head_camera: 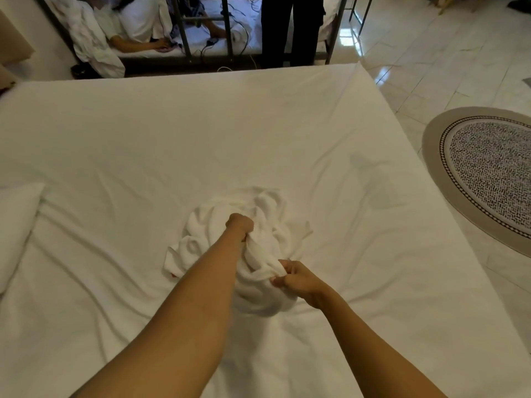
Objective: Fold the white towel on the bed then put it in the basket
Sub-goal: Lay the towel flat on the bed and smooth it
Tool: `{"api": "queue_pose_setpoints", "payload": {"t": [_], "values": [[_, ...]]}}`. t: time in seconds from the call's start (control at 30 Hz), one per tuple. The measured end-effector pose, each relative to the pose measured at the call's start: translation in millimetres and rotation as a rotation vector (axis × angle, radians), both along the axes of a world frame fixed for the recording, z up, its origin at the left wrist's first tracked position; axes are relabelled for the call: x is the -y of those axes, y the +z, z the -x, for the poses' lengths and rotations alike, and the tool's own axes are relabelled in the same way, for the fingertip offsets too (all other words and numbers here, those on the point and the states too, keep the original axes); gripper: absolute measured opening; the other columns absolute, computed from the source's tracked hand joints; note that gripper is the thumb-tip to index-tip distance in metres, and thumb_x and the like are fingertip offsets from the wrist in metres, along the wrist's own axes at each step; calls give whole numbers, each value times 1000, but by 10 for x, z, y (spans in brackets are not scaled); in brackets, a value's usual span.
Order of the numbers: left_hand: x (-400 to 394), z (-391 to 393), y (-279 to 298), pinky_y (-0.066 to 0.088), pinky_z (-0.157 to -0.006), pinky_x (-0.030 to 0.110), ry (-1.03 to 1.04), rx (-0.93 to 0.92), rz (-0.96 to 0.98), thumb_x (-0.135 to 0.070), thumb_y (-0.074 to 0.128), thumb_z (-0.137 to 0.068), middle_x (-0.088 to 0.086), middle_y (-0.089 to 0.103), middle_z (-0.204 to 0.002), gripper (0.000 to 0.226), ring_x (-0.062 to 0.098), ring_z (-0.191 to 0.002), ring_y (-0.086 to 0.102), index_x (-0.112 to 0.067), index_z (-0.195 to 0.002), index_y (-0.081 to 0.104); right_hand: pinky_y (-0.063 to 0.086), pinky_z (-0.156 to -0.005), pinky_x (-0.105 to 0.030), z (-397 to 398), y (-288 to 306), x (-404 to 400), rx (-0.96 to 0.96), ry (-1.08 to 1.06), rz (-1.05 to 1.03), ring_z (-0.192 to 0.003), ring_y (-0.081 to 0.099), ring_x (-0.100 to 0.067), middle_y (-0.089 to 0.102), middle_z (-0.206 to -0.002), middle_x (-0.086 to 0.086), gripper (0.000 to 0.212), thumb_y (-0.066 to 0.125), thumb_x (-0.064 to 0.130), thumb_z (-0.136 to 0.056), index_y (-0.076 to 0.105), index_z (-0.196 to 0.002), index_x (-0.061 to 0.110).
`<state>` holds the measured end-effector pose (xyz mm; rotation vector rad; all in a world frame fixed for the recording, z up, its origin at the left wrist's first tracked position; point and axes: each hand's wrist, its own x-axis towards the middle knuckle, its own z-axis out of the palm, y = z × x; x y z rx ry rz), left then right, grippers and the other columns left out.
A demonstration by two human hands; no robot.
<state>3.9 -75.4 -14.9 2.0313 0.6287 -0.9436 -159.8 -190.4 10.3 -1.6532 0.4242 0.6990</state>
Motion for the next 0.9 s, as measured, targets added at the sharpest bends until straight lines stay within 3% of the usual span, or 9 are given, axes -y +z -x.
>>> {"api": "queue_pose_setpoints", "payload": {"t": [0.1,0.17,0.2,0.27,0.33,0.47,0.57,0.7,0.9], "values": [[-147,-94,139,48,-81,25,346,-123,259,-7,51,-97,9,50,-78,9,19,-69,51,0,-91,50,53,-93,-44,55,-55,-42,17,-6,114,-103,63,-30,68,-109,-14,30,67,31,-85,66,-105,8],[-230,-187,285,45,-91,26,484,-124,373,-8,51,-98,8,49,-76,12,17,-65,48,0,-89,50,54,-86,-41,66,-127,-60,20,7,241,-94,64,-30,69,-99,-13,41,74,37,-76,67,-99,3],[-269,-238,347,47,-95,30,533,-96,430,-7,51,-98,10,55,-81,7,18,-70,54,0,-98,53,52,-79,-38,55,-142,-65,23,28,325,-88,63,-29,67,-92,-10,37,76,33,-74,67,-93,3],[-338,-320,497,49,-95,38,587,-8,480,-3,53,-95,17,64,-110,28,25,-99,65,3,-122,52,47,-69,-30,2,-123,-55,30,22,512,-79,58,-25,65,-85,-8,21,70,19,-74,68,-89,4],[-405,-422,687,50,-97,42,633,96,526,0,54,-94,22,57,-131,42,31,-119,59,6,-134,44,43,-64,-27,-67,-59,-12,55,-46,655,-74,56,-24,63,-81,-7,13,59,11,-74,67,-83,7],[-585,-624,1212,50,-98,46,697,347,581,1,54,-94,25,53,-135,46,35,-122,56,9,-136,39,46,-72,-31,-234,54,120,112,-119,849,-75,62,-27,61,-74,-2,13,57,24,-76,67,-78,15],[-780,-724,1539,53,-95,45,755,454,622,1,53,-94,24,54,-134,45,35,-119,59,8,-136,39,37,-83,-37,-445,138,128,270,-154,1079,-80,63,-27,64,-75,-2,15,55,28,-80,67,-76,20],[-1025,-744,1804,54,-93,43,882,557,701,-1,54,-95,22,56,-131,40,34,-117,60,5,-133,45,28,-88,-40,-668,212,105,518,-164,1289,-77,60,-32,67,-79,-10,12,67,13,-76,72,-86,13],[-1458,-554,1885,52,-98,39,1029,588,814,-4,55,-95,20,54,-134,41,31,-123,56,2,-135,46,34,-85,-45,-834,359,87,574,-153,1411,-71,56,-34,63,-69,-13,14,70,-2,-65,70,-76,7]]}}
